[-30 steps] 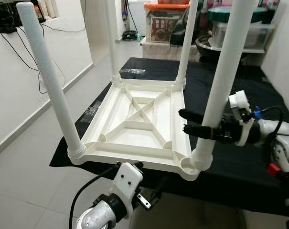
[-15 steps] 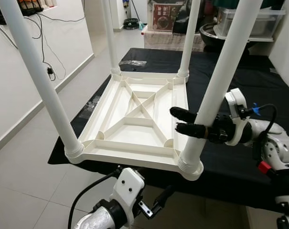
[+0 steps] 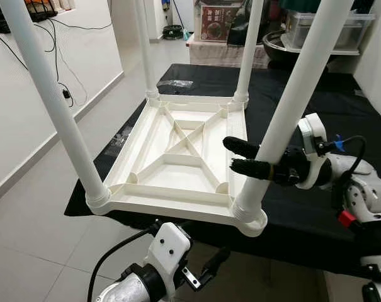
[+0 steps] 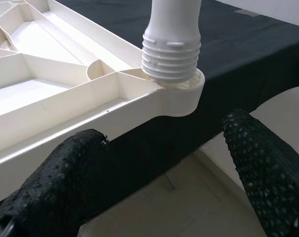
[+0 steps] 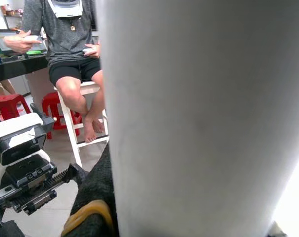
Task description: Building children table
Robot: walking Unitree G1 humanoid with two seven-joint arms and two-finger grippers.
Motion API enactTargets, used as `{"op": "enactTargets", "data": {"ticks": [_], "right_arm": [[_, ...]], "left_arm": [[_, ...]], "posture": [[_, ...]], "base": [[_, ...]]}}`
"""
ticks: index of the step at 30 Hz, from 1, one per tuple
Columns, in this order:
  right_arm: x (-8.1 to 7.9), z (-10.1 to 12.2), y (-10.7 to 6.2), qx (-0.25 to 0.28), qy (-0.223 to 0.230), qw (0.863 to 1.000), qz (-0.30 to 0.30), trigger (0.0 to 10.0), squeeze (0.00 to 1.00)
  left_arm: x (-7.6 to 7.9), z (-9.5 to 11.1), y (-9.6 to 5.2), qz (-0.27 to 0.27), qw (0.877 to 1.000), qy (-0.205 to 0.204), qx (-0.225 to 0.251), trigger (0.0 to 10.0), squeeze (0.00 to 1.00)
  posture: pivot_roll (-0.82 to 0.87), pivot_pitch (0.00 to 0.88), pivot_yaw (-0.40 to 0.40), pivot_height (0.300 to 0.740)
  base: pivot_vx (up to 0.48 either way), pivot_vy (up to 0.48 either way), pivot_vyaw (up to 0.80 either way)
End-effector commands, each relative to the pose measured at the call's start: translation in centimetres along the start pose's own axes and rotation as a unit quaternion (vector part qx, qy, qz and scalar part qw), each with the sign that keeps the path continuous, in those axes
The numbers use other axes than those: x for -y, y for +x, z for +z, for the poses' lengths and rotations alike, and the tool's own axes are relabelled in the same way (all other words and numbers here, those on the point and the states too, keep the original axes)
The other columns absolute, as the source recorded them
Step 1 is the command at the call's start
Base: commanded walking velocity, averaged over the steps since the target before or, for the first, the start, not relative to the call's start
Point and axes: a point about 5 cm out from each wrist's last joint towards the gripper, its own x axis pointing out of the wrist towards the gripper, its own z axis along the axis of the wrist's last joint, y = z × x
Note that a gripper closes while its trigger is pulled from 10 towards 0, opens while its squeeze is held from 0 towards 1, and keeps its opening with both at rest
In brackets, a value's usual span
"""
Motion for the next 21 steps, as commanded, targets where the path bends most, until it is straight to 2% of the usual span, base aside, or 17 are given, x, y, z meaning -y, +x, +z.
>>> {"op": "enactTargets", "data": {"ticks": [1, 8, 11, 21], "right_arm": [[-0.22, 0.06, -0.1, 0.001, -0.011, 1.0, 0.005, 10.0, 0.0], [-0.03, -0.74, -0.41, -0.022, -0.018, 1.0, -0.003, 10.0, 0.0], [0.16, -0.6, -0.56, -0.026, -0.031, 0.999, -0.007, 10.0, 0.0], [-0.31, -0.17, -0.79, -0.03, -0.03, 0.999, 0.013, 10.0, 0.0]], "left_arm": [[0.02, -0.17, -0.16, -0.005, 1.0, 0.004, -0.01, 10.0, 0.0], [0.03, -0.08, -0.19, -0.005, 1.0, 0.006, -0.01, 10.0, 0.0], [0.06, -0.02, -0.23, -0.005, 1.0, 0.007, -0.011, 10.0, 0.0], [-0.02, -0.03, -0.15, -0.003, 1.0, 0.009, -0.012, 10.0, 0.0]], "posture": [[0.1, 0.165, 0.041, 0.74], [0.1, 0.17, 0.039, 0.74], [0.11, 0.174, 0.041, 0.74], [0.1, 0.175, 0.039, 0.74]], "base": [[0.0, 0.0, 0.0], [0.0, 0.0, 0.0], [0.0, 0.0, 0.0], [0.0, 0.0, 0.0]]}}
